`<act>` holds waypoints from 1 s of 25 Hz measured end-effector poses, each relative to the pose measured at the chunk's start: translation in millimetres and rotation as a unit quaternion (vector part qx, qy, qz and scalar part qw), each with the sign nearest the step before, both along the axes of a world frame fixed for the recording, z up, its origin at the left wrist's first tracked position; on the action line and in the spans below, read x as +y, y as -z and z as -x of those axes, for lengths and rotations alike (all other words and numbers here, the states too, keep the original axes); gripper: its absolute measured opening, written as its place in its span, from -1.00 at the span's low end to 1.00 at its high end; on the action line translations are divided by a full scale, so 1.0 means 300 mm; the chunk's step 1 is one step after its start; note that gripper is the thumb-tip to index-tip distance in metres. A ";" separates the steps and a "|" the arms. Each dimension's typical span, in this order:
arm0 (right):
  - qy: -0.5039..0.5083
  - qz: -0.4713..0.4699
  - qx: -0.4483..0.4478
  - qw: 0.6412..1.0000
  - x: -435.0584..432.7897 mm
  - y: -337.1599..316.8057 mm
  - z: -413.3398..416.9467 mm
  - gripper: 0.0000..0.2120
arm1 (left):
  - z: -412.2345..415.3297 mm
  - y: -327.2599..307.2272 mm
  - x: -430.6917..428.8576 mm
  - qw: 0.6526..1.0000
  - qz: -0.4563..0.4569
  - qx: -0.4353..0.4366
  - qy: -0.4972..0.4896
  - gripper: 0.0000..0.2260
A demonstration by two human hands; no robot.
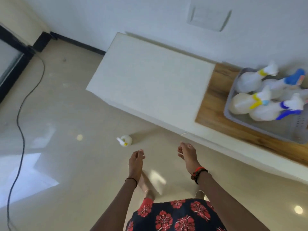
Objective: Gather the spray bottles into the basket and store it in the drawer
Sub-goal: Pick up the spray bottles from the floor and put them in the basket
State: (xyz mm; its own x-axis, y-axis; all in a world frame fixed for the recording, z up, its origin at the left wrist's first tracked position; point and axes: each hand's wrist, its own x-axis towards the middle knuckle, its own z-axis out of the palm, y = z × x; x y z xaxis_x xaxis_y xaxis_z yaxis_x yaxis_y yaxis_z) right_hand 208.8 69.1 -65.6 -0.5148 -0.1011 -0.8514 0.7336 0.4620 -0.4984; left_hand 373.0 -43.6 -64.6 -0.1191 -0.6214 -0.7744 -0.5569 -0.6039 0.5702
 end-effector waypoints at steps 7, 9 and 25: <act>-0.045 -0.048 -0.027 0.997 -0.267 0.180 -0.231 -0.91 | -0.359 0.174 -0.334 0.997 -0.009 -0.049 -0.055 -0.73; -0.077 -0.049 -0.036 0.995 -0.329 0.262 -0.255 -0.91 | -0.399 0.255 -0.401 0.995 -0.012 -0.056 -0.081 -0.69; -0.386 -0.008 -0.050 0.921 -0.885 1.295 -0.433 -0.58 | -0.348 1.291 -0.650 0.979 -0.154 -0.036 -0.132 -0.67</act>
State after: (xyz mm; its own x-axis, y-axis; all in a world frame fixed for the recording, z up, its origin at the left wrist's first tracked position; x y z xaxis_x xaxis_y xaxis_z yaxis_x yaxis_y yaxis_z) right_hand 338.6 -196.4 -454.0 -0.2131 -0.3915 -0.8952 0.2248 0.8720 -0.4349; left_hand 477.3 -238.7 -451.8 0.0762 -0.3589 -0.9303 -0.3900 -0.8694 0.3034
